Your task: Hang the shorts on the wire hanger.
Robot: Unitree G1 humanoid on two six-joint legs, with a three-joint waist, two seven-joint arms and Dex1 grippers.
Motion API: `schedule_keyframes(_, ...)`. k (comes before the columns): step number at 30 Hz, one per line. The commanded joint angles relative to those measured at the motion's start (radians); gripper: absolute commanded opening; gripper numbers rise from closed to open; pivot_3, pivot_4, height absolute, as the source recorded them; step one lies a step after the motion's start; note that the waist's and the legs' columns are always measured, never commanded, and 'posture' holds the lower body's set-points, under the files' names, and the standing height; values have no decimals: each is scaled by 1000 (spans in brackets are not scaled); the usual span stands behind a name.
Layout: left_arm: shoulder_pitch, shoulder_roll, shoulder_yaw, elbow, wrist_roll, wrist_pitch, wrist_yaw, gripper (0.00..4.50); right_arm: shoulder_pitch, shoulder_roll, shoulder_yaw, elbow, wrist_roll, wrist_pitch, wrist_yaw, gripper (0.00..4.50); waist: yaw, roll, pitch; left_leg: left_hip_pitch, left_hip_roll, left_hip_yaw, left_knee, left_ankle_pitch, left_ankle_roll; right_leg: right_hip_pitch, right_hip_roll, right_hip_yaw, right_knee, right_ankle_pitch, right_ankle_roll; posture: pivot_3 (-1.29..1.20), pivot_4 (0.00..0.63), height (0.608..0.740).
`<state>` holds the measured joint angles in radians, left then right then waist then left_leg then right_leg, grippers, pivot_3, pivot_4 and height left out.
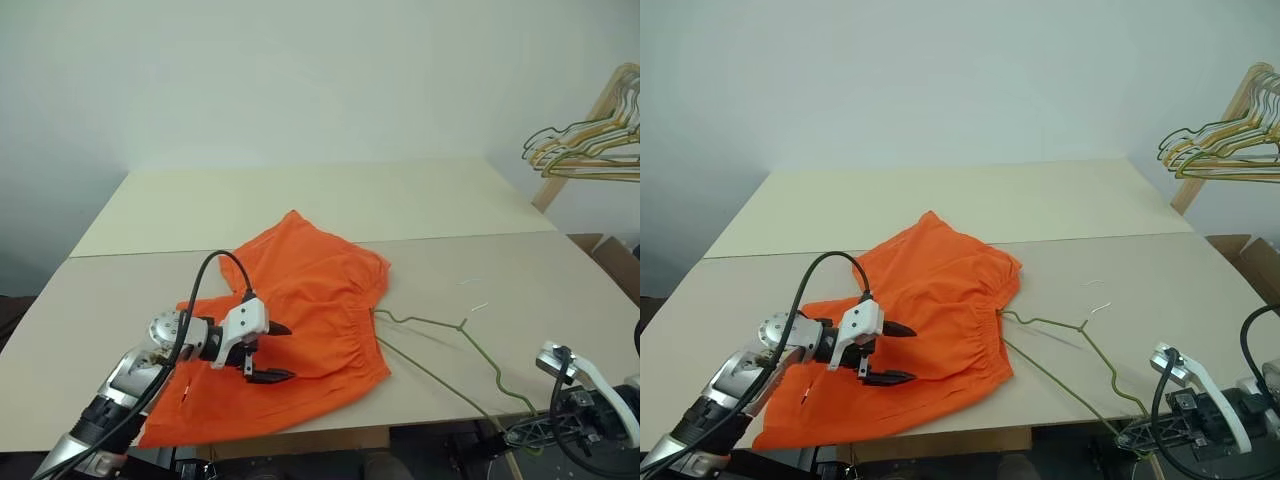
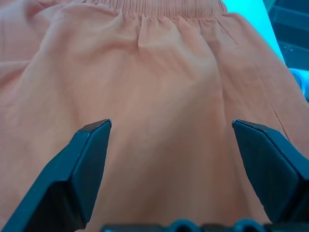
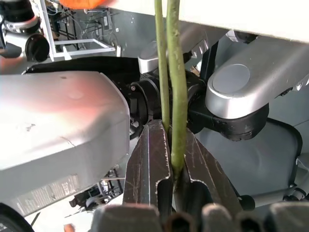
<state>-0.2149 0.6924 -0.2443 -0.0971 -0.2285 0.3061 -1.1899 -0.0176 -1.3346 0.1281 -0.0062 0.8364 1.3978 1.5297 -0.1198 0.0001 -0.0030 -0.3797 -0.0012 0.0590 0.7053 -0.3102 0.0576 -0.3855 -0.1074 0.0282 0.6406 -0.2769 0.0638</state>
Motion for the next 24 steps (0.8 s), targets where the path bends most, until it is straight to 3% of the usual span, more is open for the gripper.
schedule_keyframes(1,-3,6,0,-27,10,-13,7,4358,-68,-10,51,-4,34,55,52,0,0,1,0,0,0,0,0,0,0,0,0,0,0,0,0,-221,0,740)
schedule_keyframes(7,4,4,2,-24,20,-20,14,4358,-123,-38,98,-2,137,67,85,0,1,2,-1,-1,0,0,0,0,0,-2,-3,0,1,0,0,-213,0,740)
schedule_keyframes(11,11,2,-3,-25,32,-31,20,4358,-281,83,130,168,100,173,19,0,-4,1,-1,0,0,0,0,-1,-1,-1,-5,1,0,0,0,-205,0,740)
schedule_keyframes(18,17,5,-1,-23,38,-40,28,4358,-333,129,187,160,89,197,-4,0,7,5,-3,-3,0,-2,-2,-1,-2,-4,-7,3,1,-1,-2,-194,0,740)
schedule_keyframes(24,23,6,-9,-16,59,-58,35,4358,-419,228,186,287,49,210,-80,0,3,5,-3,-2,0,-1,-1,-1,-3,-3,-9,4,1,-1,-2,-190,0,740)
